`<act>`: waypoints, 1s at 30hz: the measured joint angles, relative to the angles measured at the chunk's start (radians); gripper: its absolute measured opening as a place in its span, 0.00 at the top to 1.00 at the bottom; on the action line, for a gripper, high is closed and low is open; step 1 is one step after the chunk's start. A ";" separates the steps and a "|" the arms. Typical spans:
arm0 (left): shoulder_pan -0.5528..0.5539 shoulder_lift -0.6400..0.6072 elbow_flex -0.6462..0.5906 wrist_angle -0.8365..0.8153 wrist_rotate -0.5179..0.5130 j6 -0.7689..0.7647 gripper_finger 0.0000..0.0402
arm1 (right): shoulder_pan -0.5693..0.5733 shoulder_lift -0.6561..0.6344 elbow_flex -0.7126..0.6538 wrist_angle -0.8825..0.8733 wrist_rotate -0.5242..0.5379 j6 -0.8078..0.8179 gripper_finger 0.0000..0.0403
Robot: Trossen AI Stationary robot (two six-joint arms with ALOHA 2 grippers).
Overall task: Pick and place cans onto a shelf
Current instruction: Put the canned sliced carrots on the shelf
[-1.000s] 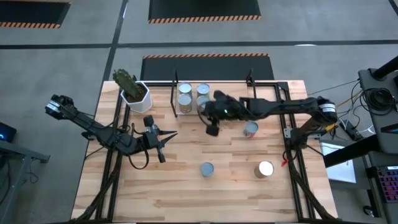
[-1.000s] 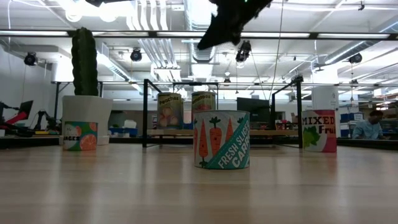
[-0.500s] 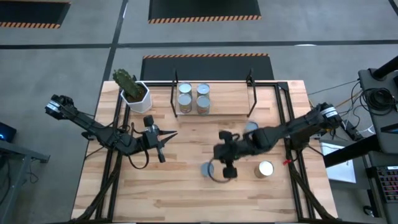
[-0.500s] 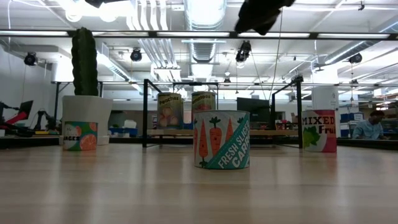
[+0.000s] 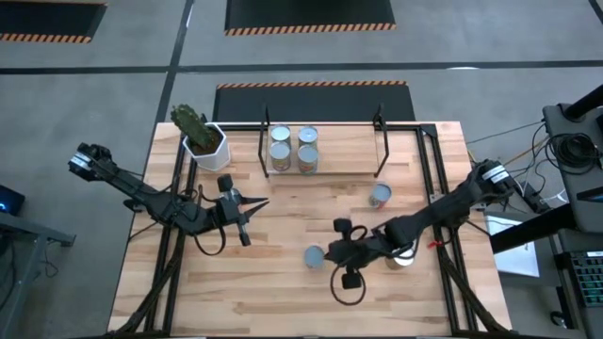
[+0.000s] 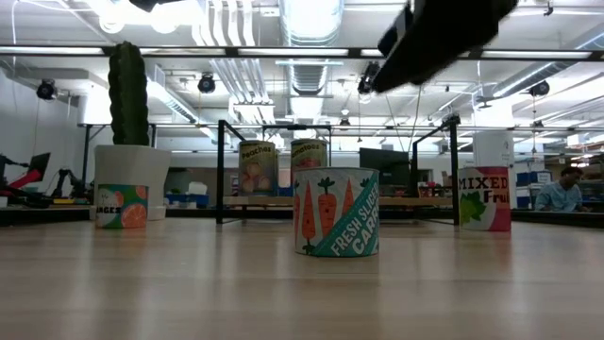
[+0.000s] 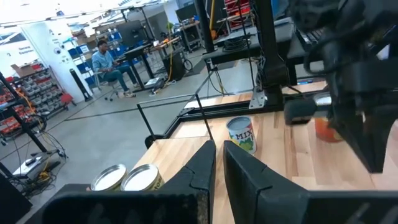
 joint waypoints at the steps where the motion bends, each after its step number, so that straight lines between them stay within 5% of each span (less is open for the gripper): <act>1: 0.000 0.000 0.000 0.000 0.000 0.000 0.97 | 0.000 0.000 -0.034 0.056 0.000 0.000 0.98; 7: 0.000 0.000 0.004 -0.001 0.000 0.000 0.97 | -0.002 0.000 -0.146 0.234 0.001 0.000 0.98; 14: 0.000 0.000 0.005 -0.001 0.000 0.000 0.97 | -0.014 0.002 -0.145 0.240 0.004 -0.001 0.88; 30: 0.000 0.001 0.005 -0.004 0.000 0.000 0.97 | -0.018 0.013 -0.109 0.238 0.052 0.015 0.18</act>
